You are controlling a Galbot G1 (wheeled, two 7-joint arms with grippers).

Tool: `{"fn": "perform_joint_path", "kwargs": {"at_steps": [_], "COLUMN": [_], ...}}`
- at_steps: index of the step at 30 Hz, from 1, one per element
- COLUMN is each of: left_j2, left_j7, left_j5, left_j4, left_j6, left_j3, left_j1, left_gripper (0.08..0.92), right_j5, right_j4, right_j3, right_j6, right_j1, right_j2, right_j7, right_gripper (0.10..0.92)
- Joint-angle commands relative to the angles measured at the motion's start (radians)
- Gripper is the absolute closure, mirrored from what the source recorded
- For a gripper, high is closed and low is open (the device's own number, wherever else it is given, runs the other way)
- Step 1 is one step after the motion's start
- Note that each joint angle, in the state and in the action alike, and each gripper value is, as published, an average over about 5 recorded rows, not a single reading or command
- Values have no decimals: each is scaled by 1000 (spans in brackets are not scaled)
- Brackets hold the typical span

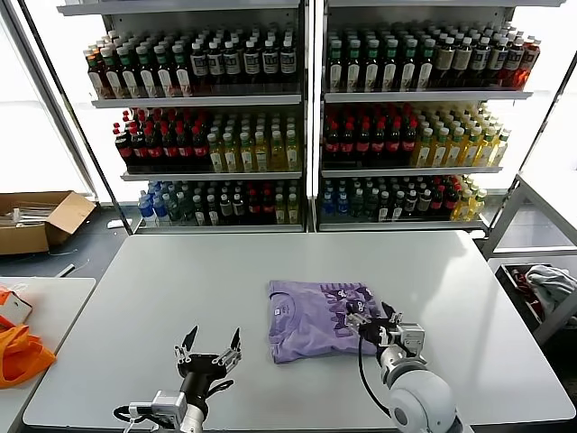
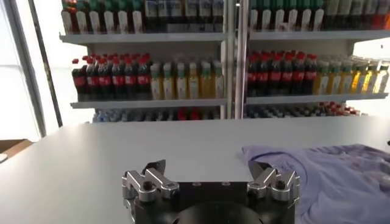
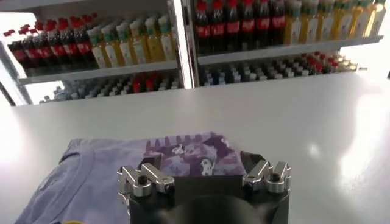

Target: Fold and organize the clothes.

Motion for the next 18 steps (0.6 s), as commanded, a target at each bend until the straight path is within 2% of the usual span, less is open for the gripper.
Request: {"fn": "perform_joint_path", "kwargs": {"at_steps": [1,9,14,18], "left_j2": [-17,-21,-23,-21], "left_j7": [3,5,0,11], "left_j5": [69,157,128,109], "left_j4": [-20,11,20,8], "left_j6": [-114,-238,-233,-178], "left_j3": [-1,-31,-41,-52], "left_j1": [-14,-42,-53,-50], "left_gripper": [177,177,177,177], "right_j5": [-233,-231,-249,-252], "right_j4": [44,10,29,33], "right_j3": [177,299,328,333], "right_j6": [40,90,109,100], "right_j1": [-23,-65,-91,-91], "right_j2": [-89,-133,-143,-134], "right_j7": [-78,-150,-204,-235], "right_gripper": [203,203,203,203]}}
